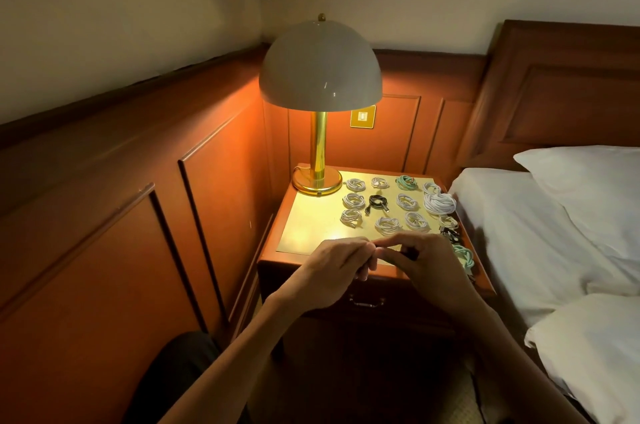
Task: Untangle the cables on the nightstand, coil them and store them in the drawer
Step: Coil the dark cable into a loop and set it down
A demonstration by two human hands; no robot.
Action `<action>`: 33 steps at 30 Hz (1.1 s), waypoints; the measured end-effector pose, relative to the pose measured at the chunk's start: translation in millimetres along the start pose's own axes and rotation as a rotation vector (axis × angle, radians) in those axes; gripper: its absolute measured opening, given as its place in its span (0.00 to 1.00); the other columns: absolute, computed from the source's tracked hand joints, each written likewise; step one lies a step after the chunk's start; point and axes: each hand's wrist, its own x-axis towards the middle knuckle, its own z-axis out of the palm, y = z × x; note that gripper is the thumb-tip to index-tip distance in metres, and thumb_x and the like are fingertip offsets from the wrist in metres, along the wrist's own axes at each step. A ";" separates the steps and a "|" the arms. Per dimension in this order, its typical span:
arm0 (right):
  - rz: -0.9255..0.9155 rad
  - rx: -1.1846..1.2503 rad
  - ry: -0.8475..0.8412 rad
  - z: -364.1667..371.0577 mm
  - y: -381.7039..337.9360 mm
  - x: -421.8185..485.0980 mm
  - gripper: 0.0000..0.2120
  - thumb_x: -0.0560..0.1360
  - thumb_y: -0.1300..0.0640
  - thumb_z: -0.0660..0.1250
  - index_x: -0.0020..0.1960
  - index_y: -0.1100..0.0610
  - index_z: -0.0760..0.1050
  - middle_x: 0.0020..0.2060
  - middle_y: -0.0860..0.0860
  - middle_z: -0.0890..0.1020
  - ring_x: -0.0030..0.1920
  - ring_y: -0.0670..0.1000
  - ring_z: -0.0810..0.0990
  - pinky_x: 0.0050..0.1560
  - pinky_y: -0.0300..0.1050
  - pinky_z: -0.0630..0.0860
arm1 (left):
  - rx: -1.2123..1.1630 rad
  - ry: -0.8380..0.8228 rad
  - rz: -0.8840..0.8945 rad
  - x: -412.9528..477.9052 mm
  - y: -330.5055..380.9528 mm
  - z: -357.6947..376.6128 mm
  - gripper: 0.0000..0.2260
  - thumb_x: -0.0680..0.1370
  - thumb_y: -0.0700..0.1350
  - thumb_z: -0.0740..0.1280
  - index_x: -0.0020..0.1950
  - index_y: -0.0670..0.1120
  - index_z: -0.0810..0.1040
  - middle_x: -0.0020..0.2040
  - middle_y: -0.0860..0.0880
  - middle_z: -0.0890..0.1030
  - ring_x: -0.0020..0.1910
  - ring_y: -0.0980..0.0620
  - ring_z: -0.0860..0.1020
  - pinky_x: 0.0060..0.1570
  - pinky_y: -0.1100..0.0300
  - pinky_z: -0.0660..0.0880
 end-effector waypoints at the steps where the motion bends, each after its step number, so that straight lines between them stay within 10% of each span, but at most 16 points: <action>1: -0.002 0.009 0.026 0.2 -1.0 0.3 0.07 0.71 0.38 0.66 0.49 0.32 0.77 0.29 0.44 0.79 0.30 0.51 0.75 0.30 0.37 0.68 | 0.083 0.084 0.080 0.8 -2.3 5.0 0.13 0.85 0.45 0.57 0.48 0.41 0.78 0.41 0.47 0.79 0.39 0.52 0.77 0.38 0.55 0.76; 7: -0.023 -0.006 0.055 1.3 -4.7 5.7 0.06 0.73 0.45 0.69 0.49 0.42 0.81 0.35 0.31 0.81 0.31 0.49 0.78 0.32 0.36 0.73 | 0.658 0.433 0.162 5.0 -23.0 19.0 0.18 0.85 0.56 0.53 0.48 0.48 0.77 0.47 0.53 0.81 0.48 0.54 0.74 0.47 0.54 0.71; 12: 0.015 -0.006 0.022 -1.9 -6.2 6.1 0.05 0.73 0.44 0.69 0.47 0.40 0.82 0.37 0.38 0.84 0.30 0.49 0.77 0.34 0.39 0.73 | 0.575 0.292 0.260 5.5 -25.0 11.8 0.16 0.86 0.52 0.53 0.51 0.43 0.74 0.45 0.49 0.76 0.38 0.56 0.73 0.35 0.65 0.72; 17: 0.043 -0.066 -0.013 -2.1 -1.4 3.3 0.03 0.74 0.48 0.72 0.46 0.39 0.81 0.39 0.34 0.83 0.38 0.45 0.81 0.38 0.38 0.77 | 0.564 0.021 0.281 2.7 -28.4 -0.7 0.11 0.86 0.48 0.53 0.54 0.44 0.71 0.43 0.50 0.75 0.33 0.53 0.72 0.32 0.56 0.72; 24: -0.308 -0.474 -0.102 -7.6 -8.7 -3.6 0.09 0.75 0.58 0.72 0.55 0.54 0.83 0.51 0.52 0.81 0.43 0.50 0.82 0.40 0.45 0.82 | 0.489 -0.083 0.235 7.6 -19.0 -4.9 0.13 0.86 0.45 0.55 0.49 0.41 0.74 0.37 0.47 0.76 0.31 0.53 0.71 0.33 0.58 0.69; 33: 0.027 0.044 0.325 4.2 -1.6 7.9 0.06 0.75 0.49 0.68 0.50 0.46 0.82 0.44 0.36 0.82 0.47 0.37 0.81 0.48 0.25 0.71 | 0.150 0.076 0.197 28.8 12.9 -6.2 0.16 0.86 0.41 0.54 0.41 0.38 0.72 0.32 0.51 0.70 0.29 0.53 0.66 0.33 0.62 0.63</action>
